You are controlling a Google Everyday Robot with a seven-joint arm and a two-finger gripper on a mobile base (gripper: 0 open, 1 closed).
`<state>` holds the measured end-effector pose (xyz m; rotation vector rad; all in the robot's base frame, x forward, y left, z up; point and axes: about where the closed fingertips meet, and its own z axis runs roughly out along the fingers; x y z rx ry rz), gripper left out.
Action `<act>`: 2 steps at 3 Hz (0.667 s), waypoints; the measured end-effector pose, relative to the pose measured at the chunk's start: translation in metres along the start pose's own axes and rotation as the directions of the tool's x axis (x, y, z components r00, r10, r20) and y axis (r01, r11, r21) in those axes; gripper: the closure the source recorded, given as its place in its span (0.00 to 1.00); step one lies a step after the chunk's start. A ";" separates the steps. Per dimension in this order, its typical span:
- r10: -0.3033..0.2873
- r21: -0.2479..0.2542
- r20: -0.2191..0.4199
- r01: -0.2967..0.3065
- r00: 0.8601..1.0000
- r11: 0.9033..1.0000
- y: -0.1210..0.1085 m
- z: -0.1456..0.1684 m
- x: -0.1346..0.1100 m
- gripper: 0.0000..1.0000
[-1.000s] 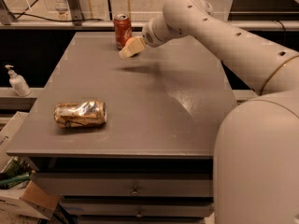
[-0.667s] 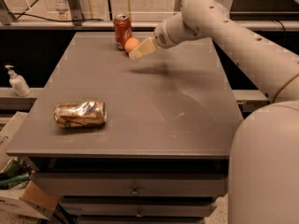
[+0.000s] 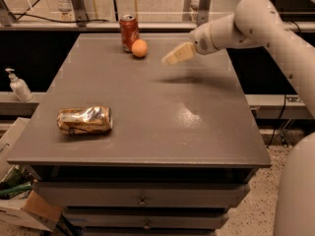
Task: Move orange near coke can
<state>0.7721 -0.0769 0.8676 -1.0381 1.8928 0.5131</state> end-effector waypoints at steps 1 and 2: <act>0.014 -0.027 0.060 -0.012 0.998 1.000 -0.004 -0.046 0.014 0.00; 0.014 -0.027 0.060 -0.012 0.998 1.000 -0.004 -0.046 0.014 0.00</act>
Offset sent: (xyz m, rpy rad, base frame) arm -0.0187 -0.0300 0.0101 0.0511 -0.0118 0.0211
